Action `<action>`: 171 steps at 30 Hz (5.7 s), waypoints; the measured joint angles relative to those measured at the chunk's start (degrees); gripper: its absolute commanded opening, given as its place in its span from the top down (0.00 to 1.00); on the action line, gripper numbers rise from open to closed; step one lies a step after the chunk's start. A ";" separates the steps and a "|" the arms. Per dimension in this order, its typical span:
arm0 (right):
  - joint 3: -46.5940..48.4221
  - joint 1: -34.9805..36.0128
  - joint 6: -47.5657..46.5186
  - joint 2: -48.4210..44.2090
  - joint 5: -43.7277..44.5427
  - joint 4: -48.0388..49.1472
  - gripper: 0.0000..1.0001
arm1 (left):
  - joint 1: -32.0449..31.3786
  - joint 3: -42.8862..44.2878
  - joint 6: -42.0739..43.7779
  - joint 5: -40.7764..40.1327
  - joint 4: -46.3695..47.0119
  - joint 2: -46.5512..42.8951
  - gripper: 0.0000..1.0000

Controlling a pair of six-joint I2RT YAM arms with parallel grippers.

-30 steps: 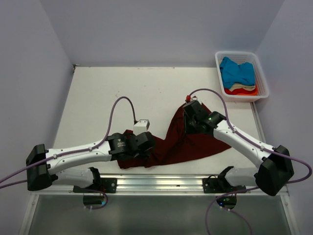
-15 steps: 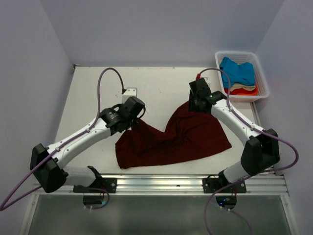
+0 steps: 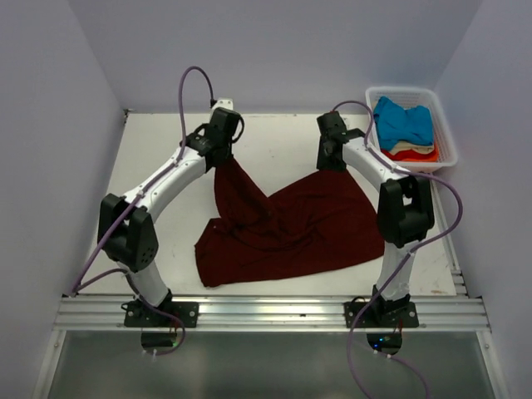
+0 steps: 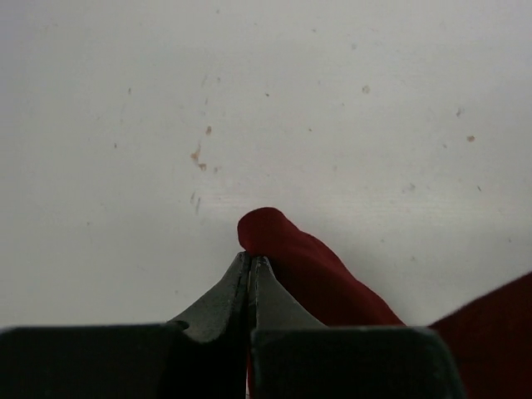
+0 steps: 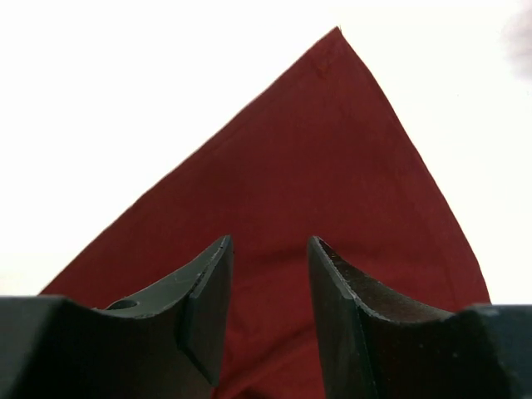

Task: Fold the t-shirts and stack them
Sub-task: Grap the side of the flattened tshirt furthest away from the robot with both arms

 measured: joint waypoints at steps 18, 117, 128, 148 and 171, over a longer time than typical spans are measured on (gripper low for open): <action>15.06 -8.35 -0.37 12.59 -3.78 -0.92 0.56 | 13.55 20.96 5.46 7.85 6.51 21.90 1.00; -21.20 -11.47 0.52 -3.02 -16.98 14.97 1.00 | 22.97 -6.01 -10.56 25.00 8.55 18.56 1.00; 0.20 -11.47 0.50 11.54 -16.85 10.08 1.00 | 23.23 -6.01 -9.18 26.34 8.76 18.56 1.00; -7.19 -11.13 -0.31 2.27 -21.64 20.09 0.64 | 23.61 -12.13 -5.75 28.96 18.86 0.96 0.36; -32.57 4.63 -0.79 -26.64 -19.63 25.55 0.56 | 16.15 -53.44 -21.92 41.31 20.94 -37.20 0.76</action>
